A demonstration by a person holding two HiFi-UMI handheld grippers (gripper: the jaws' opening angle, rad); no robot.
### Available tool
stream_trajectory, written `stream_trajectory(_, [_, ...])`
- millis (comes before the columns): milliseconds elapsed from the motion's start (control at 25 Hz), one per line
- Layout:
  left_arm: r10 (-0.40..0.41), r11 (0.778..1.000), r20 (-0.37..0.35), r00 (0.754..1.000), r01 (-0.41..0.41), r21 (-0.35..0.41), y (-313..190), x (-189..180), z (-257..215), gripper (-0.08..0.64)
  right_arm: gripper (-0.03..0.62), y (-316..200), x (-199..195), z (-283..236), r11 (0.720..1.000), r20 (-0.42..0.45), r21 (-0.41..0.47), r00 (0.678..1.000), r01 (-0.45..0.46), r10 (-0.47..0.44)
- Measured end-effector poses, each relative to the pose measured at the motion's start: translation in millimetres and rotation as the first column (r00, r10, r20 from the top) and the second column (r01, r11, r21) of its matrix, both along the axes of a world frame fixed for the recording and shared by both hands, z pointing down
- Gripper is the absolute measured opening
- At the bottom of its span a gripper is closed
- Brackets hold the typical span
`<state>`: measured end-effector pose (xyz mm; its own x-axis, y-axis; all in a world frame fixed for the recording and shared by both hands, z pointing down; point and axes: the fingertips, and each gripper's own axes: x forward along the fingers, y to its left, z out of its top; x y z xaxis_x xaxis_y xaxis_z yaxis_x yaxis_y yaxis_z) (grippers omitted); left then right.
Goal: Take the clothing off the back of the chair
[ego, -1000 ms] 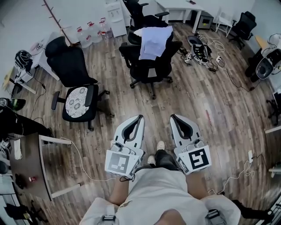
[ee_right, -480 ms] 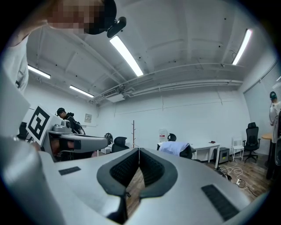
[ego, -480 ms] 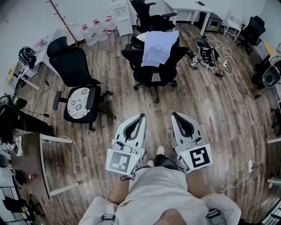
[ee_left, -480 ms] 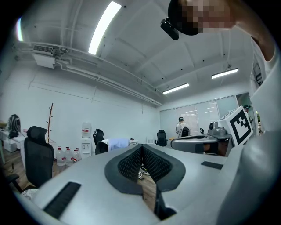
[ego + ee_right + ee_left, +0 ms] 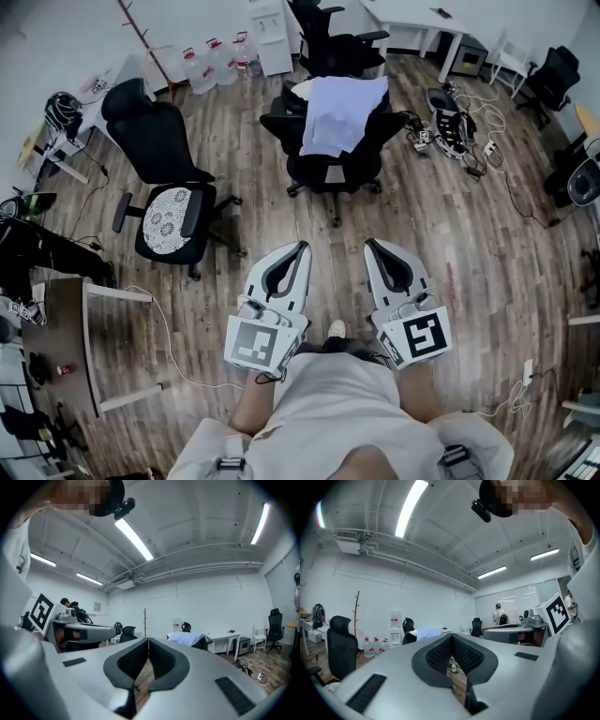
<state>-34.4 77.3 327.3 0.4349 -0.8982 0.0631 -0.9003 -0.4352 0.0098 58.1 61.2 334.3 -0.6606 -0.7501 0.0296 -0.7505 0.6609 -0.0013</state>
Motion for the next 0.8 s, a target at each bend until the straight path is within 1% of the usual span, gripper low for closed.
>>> stream_trajectory(440, [-0.022, 1.0, 0.005, 1.0, 0.022, -0.001, -31, 12, 3, 0.017, 0.02, -30, 11, 1, 1.0, 0.0, 0.002, 1.0, 0.026, -0.026])
stream_trajectory(800, [-0.02, 1.0, 0.02, 1.0, 0.02, -0.005, -60, 9, 12, 0.017, 0.02, -58, 8, 11, 1.0, 0.004, -0.004, 1.0, 0.021, -0.021])
